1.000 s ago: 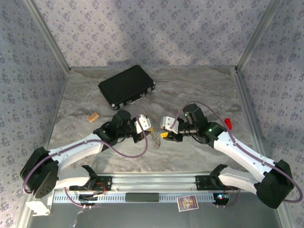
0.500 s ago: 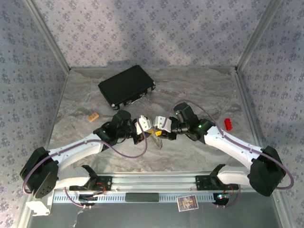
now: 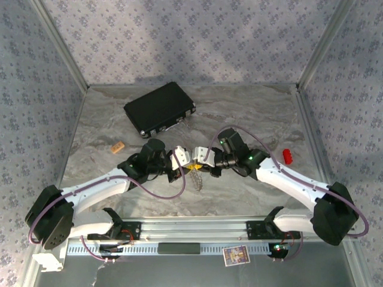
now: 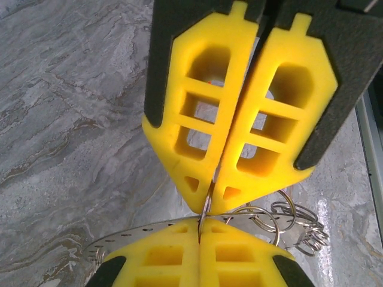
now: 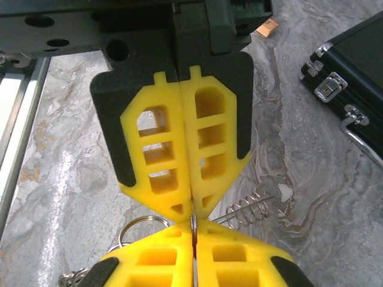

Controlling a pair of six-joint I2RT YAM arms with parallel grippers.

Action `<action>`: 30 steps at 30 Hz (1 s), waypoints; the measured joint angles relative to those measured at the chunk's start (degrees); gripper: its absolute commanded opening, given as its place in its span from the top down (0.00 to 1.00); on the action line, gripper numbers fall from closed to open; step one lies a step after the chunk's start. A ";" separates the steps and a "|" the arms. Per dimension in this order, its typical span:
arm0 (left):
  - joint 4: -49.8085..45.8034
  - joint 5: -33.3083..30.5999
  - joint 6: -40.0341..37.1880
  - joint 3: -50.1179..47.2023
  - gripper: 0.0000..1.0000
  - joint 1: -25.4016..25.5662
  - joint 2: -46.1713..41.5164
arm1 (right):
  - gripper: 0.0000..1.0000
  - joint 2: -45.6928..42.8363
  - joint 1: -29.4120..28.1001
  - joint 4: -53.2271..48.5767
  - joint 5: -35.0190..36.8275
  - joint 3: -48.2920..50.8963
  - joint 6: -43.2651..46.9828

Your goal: Put the keys on the keyring

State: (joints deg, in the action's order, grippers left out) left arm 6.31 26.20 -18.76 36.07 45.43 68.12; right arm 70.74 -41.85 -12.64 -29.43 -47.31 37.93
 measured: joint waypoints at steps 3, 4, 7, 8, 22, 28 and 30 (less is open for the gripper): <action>1.20 0.37 0.92 -0.92 0.99 0.00 -0.48 | 1.00 0.33 0.46 0.00 -1.46 0.00 0.02; 1.68 0.48 1.27 -1.14 0.92 0.00 -0.55 | 1.00 0.35 0.70 0.00 -1.99 0.00 0.02; 5.55 1.42 2.97 -2.60 0.71 -0.04 -0.63 | 1.00 0.37 1.44 0.04 -3.58 0.02 0.02; 7.56 1.66 3.58 -3.43 0.67 0.00 -0.83 | 1.00 0.42 1.57 0.07 -4.09 0.13 0.00; 36.96 1.66 10.99 -22.71 0.58 -1.75 -6.27 | 1.00 1.49 3.74 2.62 -11.10 1.62 -1.81; 45.16 2.21 13.73 -24.98 0.67 -1.95 -6.93 | 1.00 1.66 3.74 4.90 -13.92 2.43 -3.30; 47.28 2.82 14.12 -25.22 0.68 -1.95 -5.68 | 1.00 1.84 3.74 5.79 -14.82 2.60 -4.11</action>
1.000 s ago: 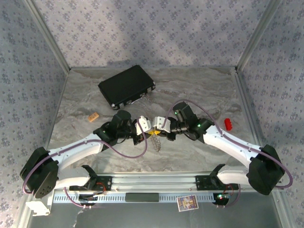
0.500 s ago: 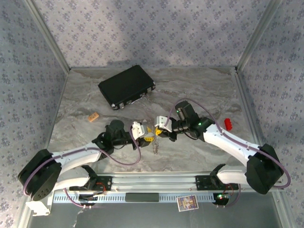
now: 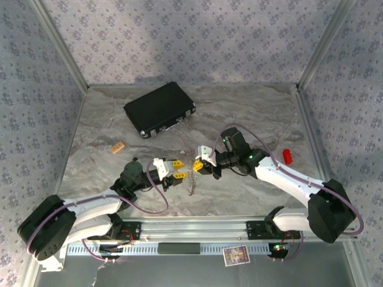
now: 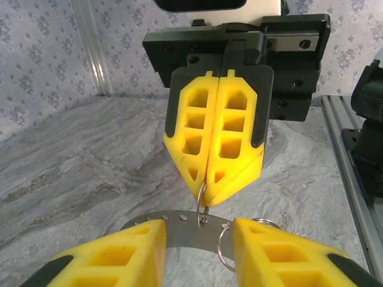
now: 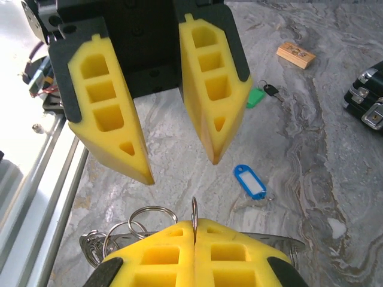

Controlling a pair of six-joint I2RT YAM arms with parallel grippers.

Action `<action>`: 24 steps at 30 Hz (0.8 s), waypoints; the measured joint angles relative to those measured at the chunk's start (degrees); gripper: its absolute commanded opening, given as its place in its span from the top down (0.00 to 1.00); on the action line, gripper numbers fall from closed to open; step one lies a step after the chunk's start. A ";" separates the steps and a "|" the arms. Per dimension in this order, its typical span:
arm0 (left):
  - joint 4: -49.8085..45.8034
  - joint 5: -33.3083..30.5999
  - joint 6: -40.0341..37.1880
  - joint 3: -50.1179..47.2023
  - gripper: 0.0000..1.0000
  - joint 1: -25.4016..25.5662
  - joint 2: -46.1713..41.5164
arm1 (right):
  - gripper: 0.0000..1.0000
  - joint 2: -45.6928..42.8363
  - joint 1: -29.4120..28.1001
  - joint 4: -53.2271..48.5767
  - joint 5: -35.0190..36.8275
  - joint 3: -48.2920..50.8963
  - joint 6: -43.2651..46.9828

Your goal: Put the keys on the keyring

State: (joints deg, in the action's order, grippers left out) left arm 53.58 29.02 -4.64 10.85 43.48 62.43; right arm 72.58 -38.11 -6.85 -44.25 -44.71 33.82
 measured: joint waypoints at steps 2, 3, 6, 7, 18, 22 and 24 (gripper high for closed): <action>2.01 0.57 0.31 -0.04 0.68 0.00 1.97 | 1.00 0.24 0.00 0.96 -0.96 0.09 -0.68; 3.04 0.87 0.50 -0.11 0.68 -0.04 3.04 | 1.00 0.24 -0.02 1.38 -1.33 0.20 -1.09; 5.46 1.70 1.14 -0.20 0.70 -0.55 5.75 | 1.00 0.24 -0.04 1.97 -2.21 0.35 -1.79; 6.29 1.95 1.29 -0.20 0.70 -0.74 6.56 | 1.00 0.24 -0.07 2.10 -2.45 0.35 -1.99; 9.92 4.74 1.99 0.07 0.78 -1.11 9.57 | 1.00 0.35 -0.72 2.64 -4.11 0.57 -2.99; 9.86 6.01 2.16 0.98 0.83 -1.11 9.79 | 1.00 0.44 -1.01 3.39 -4.26 0.57 -3.02; 9.84 6.38 2.25 1.01 0.88 -1.11 9.77 | 1.00 0.46 -1.20 3.54 -4.22 0.57 -3.02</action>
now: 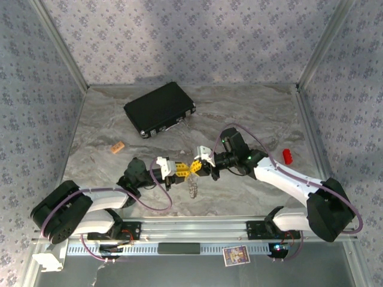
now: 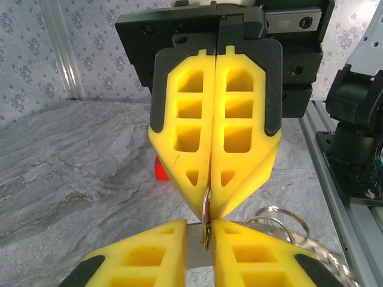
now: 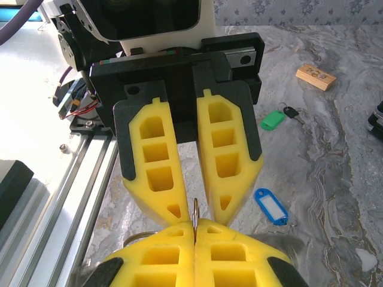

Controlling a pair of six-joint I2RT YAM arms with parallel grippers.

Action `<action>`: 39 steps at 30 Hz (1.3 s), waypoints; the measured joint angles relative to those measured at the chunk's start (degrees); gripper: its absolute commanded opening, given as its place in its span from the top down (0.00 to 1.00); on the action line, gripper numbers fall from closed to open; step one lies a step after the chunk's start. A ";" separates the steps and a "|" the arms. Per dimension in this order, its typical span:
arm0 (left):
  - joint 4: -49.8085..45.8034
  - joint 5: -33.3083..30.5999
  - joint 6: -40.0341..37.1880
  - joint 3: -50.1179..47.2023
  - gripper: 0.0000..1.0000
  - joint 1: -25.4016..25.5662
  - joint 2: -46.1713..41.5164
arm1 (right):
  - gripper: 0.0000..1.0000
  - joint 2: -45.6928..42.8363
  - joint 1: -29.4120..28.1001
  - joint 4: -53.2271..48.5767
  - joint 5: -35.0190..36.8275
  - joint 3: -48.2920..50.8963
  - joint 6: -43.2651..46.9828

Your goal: Put the keys on the keyring

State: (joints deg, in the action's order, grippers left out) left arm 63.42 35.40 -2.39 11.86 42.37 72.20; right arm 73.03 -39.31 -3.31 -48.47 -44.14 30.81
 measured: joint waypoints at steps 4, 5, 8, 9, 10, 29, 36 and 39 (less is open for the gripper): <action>-0.96 1.01 -0.02 0.11 0.99 -0.11 -0.33 | 1.00 0.04 -0.09 0.11 0.09 0.00 0.02; -1.42 1.03 -0.11 0.13 1.00 -0.17 -0.61 | 1.00 0.04 -0.09 0.11 0.17 0.00 0.02; -4.39 -0.20 -0.48 0.24 1.00 -0.11 -2.91 | 0.66 -0.24 -0.52 0.09 1.14 0.00 -0.20; -6.05 -0.94 -0.74 0.48 1.00 -0.04 -4.02 | 0.63 -0.55 -0.83 -0.04 1.84 0.04 -0.09; -9.20 -2.25 -1.44 1.05 1.00 0.02 -5.92 | 0.61 -1.18 -1.27 -0.33 3.58 0.09 -0.15; -65.07 -23.23 -8.31 16.63 1.00 2.43 -29.73 | 0.62 -7.43 -1.07 0.35 21.81 2.86 -13.84; -74.58 -32.87 -6.97 18.45 1.00 2.43 -33.99 | 0.71 1.49 -2.71 -1.97 29.70 -1.51 -35.63; -77.83 -39.10 -4.98 18.51 1.00 2.43 -36.13 | 0.72 9.07 -3.67 -5.14 30.53 -7.50 -41.83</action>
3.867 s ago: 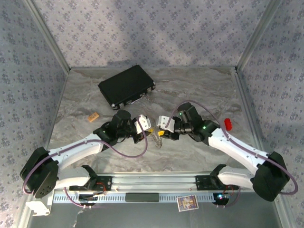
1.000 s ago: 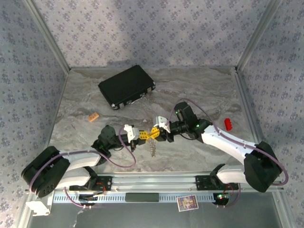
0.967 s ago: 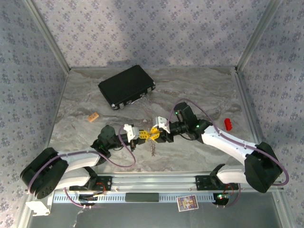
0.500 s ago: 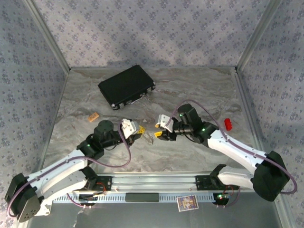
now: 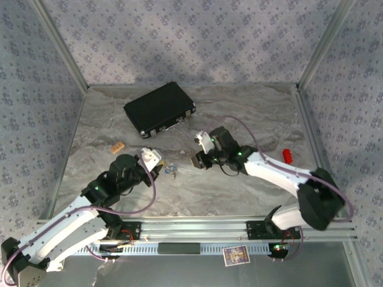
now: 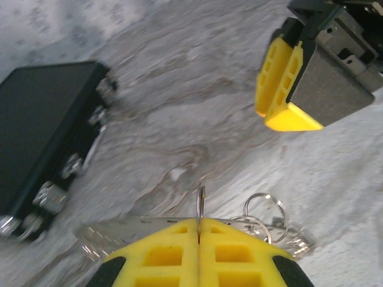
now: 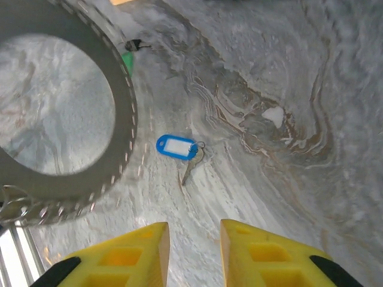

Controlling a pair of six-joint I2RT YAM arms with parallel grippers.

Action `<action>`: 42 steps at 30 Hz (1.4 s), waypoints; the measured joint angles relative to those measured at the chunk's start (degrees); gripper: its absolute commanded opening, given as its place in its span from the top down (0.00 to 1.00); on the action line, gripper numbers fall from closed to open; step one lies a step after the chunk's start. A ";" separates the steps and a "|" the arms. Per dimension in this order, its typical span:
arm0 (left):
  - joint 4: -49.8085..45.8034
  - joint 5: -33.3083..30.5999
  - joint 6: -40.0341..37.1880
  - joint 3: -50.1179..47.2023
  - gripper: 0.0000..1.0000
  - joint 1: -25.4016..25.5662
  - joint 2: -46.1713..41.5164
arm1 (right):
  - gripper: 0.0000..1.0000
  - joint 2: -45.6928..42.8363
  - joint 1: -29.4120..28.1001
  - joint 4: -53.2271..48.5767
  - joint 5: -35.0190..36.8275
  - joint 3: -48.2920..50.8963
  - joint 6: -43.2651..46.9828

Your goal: Put the keys on the keyring

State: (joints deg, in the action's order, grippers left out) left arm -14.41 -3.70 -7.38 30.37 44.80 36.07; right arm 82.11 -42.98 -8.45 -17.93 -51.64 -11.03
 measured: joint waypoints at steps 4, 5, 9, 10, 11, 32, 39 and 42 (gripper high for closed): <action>-3.96 -8.85 3.17 0.00 1.00 0.00 -3.15 | 0.69 10.75 -3.26 -4.35 0.90 -8.57 -4.74; -4.81 -10.88 3.89 0.00 1.00 0.00 -3.98 | 0.68 13.03 -4.31 -5.40 1.11 -10.38 -5.42; -7.34 -17.22 5.81 -0.02 1.00 -0.02 -7.52 | 0.67 20.92 -8.50 -10.91 4.35 -18.03 -7.15; -7.87 -18.38 6.19 -0.02 1.00 0.00 -8.39 | 0.67 22.95 -9.38 -12.41 5.64 -20.35 -7.82; -8.31 -19.34 6.58 -0.02 1.00 0.00 -9.20 | 0.67 24.59 -9.92 -13.57 6.91 -22.23 -8.74; -10.69 -23.17 8.59 -1.51 1.00 -0.04 -15.78 | 0.69 36.09 -11.56 -19.82 17.73 -34.16 -21.00; -10.73 -23.17 8.63 -1.70 1.00 -0.04 -15.78 | 0.78 38.14 -11.56 -22.10 18.88 -35.74 -21.20; -10.73 -23.17 9.01 -1.70 1.00 -0.04 -15.78 | 0.83 38.14 -11.56 -23.08 19.32 -35.93 -21.38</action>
State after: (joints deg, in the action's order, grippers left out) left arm -25.15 -26.87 1.63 28.67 44.75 20.29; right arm 120.25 -54.54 -31.53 1.39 -87.57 -32.40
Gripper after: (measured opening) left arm 0.045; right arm 0.208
